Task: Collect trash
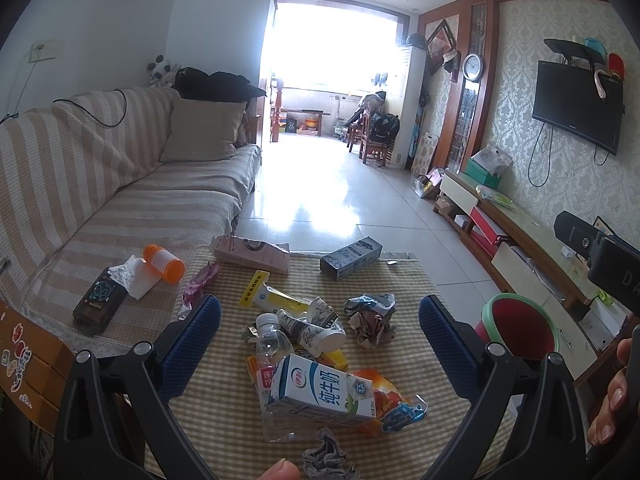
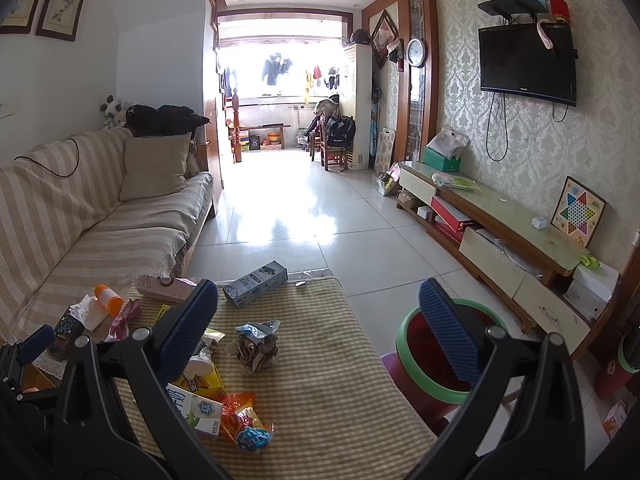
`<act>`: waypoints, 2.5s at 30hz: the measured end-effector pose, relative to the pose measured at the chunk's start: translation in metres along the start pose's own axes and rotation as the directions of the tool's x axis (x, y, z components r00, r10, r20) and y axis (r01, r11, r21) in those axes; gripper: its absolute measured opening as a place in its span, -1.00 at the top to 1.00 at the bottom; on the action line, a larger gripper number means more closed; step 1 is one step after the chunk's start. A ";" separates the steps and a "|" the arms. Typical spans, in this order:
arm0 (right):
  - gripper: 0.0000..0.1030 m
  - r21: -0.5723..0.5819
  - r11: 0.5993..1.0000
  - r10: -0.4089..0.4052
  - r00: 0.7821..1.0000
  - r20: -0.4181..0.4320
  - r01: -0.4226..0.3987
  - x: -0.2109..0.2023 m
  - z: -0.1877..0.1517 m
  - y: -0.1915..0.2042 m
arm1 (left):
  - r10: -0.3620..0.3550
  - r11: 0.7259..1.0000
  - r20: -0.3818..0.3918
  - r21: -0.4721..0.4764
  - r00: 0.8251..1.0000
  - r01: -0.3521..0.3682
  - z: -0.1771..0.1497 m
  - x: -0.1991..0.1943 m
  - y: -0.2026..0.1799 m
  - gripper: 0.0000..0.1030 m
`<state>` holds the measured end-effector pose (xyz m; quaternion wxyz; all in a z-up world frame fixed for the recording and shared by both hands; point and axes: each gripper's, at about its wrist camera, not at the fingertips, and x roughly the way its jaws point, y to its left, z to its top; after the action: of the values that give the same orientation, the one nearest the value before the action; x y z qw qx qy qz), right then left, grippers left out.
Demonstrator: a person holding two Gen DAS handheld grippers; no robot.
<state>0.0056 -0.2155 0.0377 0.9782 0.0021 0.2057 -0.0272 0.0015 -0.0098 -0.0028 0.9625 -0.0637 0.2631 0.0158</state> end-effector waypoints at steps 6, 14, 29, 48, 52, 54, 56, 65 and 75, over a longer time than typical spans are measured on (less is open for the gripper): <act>-0.93 0.002 1.000 -0.002 1.000 -0.002 0.002 0.001 -0.003 -0.001 | 0.000 1.000 -0.001 0.000 1.000 0.000 0.000 0.000 0.000 -0.85; -0.93 0.001 1.000 -0.001 1.000 -0.003 0.001 0.001 -0.003 -0.001 | 0.003 1.000 -0.001 -0.001 1.000 -0.003 -0.001 0.001 0.001 -0.85; -0.93 -0.033 0.999 0.019 0.999 -0.049 -0.021 0.014 -0.020 0.009 | 0.090 0.996 -0.080 0.030 0.993 -0.088 -0.030 0.021 0.018 -0.85; -0.93 -0.133 0.976 0.143 0.965 -0.220 -0.175 0.032 -0.073 0.047 | 0.229 0.814 -0.593 0.552 0.772 0.182 -0.026 0.072 0.145 -0.83; -0.93 -0.130 0.971 0.167 0.959 -0.227 -0.200 0.036 -0.072 0.051 | 0.301 0.603 -0.687 0.674 0.661 0.426 -0.030 0.077 0.148 -0.81; -0.93 -0.123 0.970 0.178 0.956 -0.235 -0.211 0.038 -0.072 0.055 | 0.345 0.486 -0.735 0.672 0.584 0.558 -0.035 0.085 0.146 -0.81; -0.93 -0.105 0.969 0.195 0.951 -0.241 -0.225 0.040 -0.071 0.057 | 0.414 0.411 -0.773 0.630 0.481 0.659 -0.044 0.098 0.144 -0.80; -0.93 -0.087 0.976 0.166 0.943 -0.287 -0.199 0.056 -0.078 0.054 | 0.483 0.347 -0.824 0.491 0.297 0.799 -0.077 0.170 0.143 -0.74; -0.93 -0.065 0.983 0.138 0.928 -0.345 -0.170 0.086 -0.082 0.048 | 0.538 0.301 -0.815 0.424 0.215 0.854 -0.134 0.209 0.150 -0.68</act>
<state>0.0534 -0.1709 -0.0722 0.9263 -0.0232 0.3713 0.0603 0.1038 0.1203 -0.2404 0.3881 0.4680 0.7246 -0.3245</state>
